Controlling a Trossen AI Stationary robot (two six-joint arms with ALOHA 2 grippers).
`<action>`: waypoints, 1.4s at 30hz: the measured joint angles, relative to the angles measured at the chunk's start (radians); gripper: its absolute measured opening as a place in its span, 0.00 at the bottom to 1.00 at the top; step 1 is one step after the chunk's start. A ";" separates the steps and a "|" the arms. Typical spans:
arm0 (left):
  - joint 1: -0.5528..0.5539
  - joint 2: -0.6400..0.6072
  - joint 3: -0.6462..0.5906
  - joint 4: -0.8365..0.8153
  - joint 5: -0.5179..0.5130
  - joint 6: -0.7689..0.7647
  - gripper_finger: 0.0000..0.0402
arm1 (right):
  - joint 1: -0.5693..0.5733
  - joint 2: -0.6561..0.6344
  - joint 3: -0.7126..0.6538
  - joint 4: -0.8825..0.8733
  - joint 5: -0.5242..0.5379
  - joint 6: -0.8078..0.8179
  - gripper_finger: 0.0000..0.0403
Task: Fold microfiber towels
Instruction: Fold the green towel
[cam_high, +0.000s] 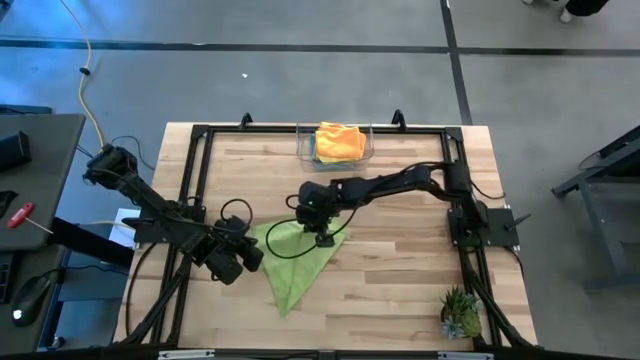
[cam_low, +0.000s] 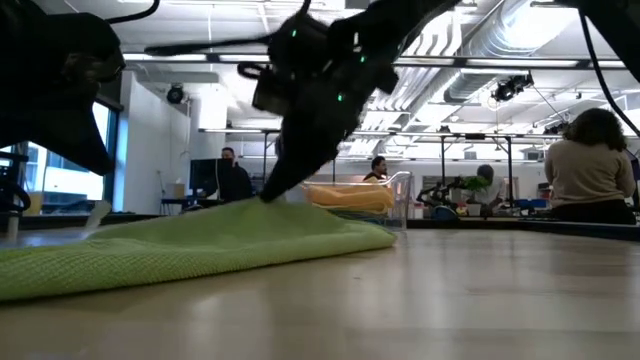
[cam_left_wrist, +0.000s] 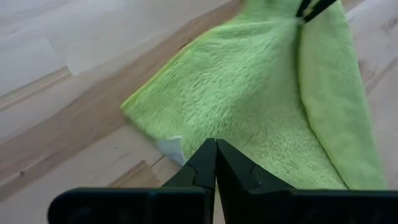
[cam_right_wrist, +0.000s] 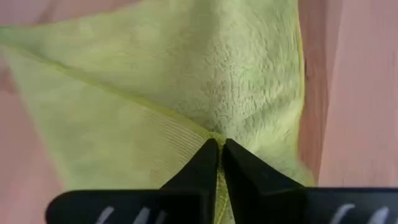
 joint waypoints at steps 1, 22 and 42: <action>-0.001 0.000 0.000 -0.001 0.001 0.003 0.00 | 0.001 -0.012 0.000 -0.005 0.000 0.009 0.04; 0.232 0.271 -0.138 0.570 0.012 0.285 0.00 | 0.049 -0.046 0.000 -0.063 0.059 0.072 0.04; 0.296 0.330 -0.245 0.738 -0.104 0.170 0.00 | 0.049 -0.218 0.000 -0.283 0.013 0.181 0.24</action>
